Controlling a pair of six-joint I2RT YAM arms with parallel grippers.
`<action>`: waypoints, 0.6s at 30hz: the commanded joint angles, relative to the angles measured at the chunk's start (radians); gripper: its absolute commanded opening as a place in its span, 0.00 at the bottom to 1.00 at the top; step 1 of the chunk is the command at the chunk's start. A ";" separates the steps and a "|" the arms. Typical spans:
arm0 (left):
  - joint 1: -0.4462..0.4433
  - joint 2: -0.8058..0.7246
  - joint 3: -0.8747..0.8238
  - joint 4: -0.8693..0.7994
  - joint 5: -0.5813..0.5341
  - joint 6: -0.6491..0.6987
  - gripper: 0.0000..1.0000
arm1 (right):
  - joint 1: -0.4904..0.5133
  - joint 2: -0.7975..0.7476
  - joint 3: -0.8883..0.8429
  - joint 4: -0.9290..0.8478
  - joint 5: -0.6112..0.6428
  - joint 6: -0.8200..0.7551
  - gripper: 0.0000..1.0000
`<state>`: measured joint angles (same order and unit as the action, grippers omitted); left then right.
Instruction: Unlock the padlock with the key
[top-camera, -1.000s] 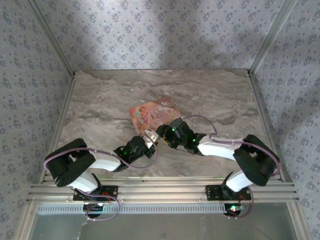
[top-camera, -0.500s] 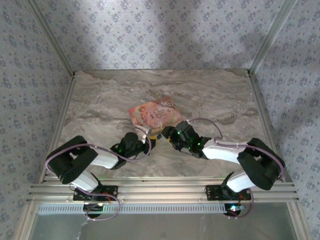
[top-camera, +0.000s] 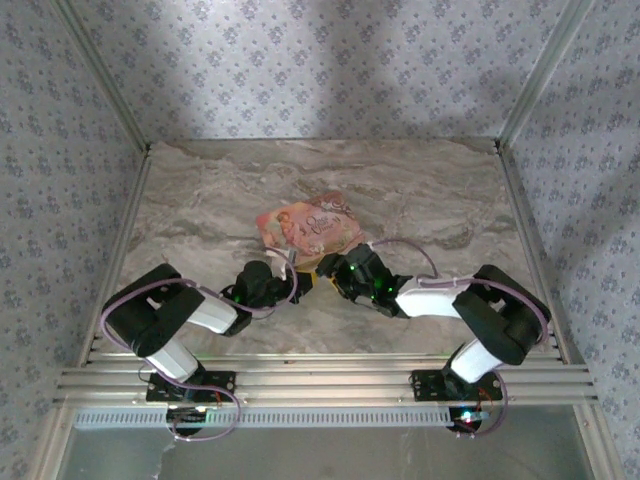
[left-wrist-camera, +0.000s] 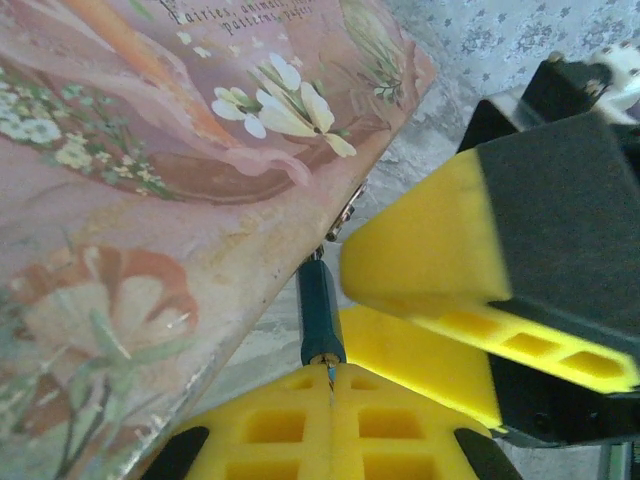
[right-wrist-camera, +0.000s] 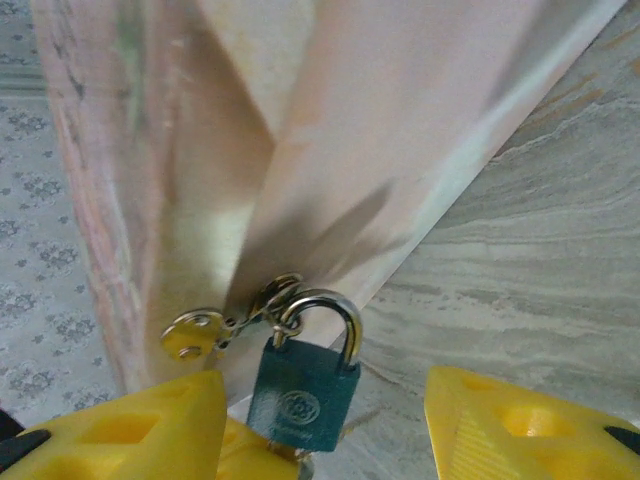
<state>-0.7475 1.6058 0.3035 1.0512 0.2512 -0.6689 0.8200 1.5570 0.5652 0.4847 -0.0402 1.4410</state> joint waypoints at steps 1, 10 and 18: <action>0.011 -0.004 -0.007 0.078 0.036 -0.026 0.00 | 0.010 0.029 0.008 0.032 0.007 0.024 0.55; 0.013 -0.018 -0.003 0.031 0.054 0.016 0.00 | 0.004 0.059 0.030 0.039 -0.003 0.029 0.53; 0.013 -0.005 -0.001 0.036 0.070 0.024 0.00 | -0.010 0.086 0.050 0.062 -0.029 0.034 0.51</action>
<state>-0.7395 1.6058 0.3035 1.0473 0.2821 -0.6704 0.8192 1.6211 0.5854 0.5323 -0.0578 1.4597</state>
